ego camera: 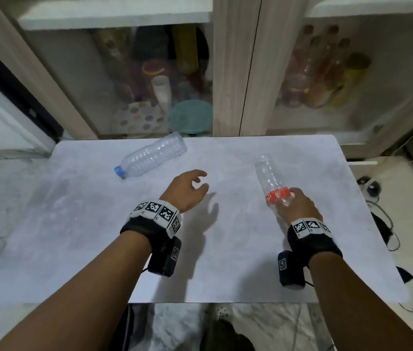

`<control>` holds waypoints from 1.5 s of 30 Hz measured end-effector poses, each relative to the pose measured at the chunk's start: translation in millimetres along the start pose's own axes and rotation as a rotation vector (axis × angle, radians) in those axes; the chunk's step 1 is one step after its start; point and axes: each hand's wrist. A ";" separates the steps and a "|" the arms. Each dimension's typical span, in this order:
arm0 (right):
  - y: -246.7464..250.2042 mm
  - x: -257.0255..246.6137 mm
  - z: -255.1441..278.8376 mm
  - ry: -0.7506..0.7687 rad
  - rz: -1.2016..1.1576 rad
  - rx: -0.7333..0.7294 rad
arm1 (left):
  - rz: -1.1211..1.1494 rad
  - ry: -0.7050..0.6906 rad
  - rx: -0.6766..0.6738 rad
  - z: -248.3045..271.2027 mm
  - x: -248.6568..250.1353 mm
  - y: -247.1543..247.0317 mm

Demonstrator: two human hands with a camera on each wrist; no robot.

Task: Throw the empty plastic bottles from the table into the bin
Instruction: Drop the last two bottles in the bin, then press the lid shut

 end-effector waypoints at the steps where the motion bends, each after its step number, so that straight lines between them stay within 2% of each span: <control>1: 0.0 -1.9 -4.0 0.007 -0.016 0.006 | 0.002 0.017 0.009 -2.8 -1.4 2.3; 4: -2.4 -13.9 -12.6 0.039 -0.073 0.020 | 0.016 0.076 0.055 -12.5 -8.6 14.4; 7: -11.1 -24.0 -14.0 0.052 -0.084 -0.059 | 0.008 0.136 0.113 -23.7 -23.1 28.8; 11: -20.1 -34.4 -16.0 0.081 -0.130 -0.087 | -0.021 0.189 0.206 -41.0 -45.6 46.0; 19: -35.8 -106.3 -19.7 0.328 -0.260 -0.236 | -0.170 0.314 0.334 -95.7 -88.9 70.7; 22: -40.6 -131.0 -23.4 0.365 -0.270 -0.240 | -0.225 0.341 0.328 -116.6 -103.0 78.9; 27: -46.6 -154.9 -29.7 0.340 -0.292 -0.236 | -0.386 0.371 0.286 -137.6 -123.7 90.0; 31: -50.4 -160.6 -34.4 0.310 -0.321 -0.244 | -0.264 0.369 0.222 -144.2 -136.1 94.0; 37: -52.1 -164.2 -25.6 0.335 -0.416 -0.223 | -0.016 0.384 0.197 -120.6 -140.8 97.2; 45: -49.8 -172.2 16.4 0.402 -0.514 -0.260 | 0.180 0.346 0.249 -26.7 -150.6 95.2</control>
Point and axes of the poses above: each hand's wrist, its own z-axis away from the middle knuckle, its own y-axis out of the back of the hand, x = y × z, and after that the axes turned 11 degrees about y, right-handed
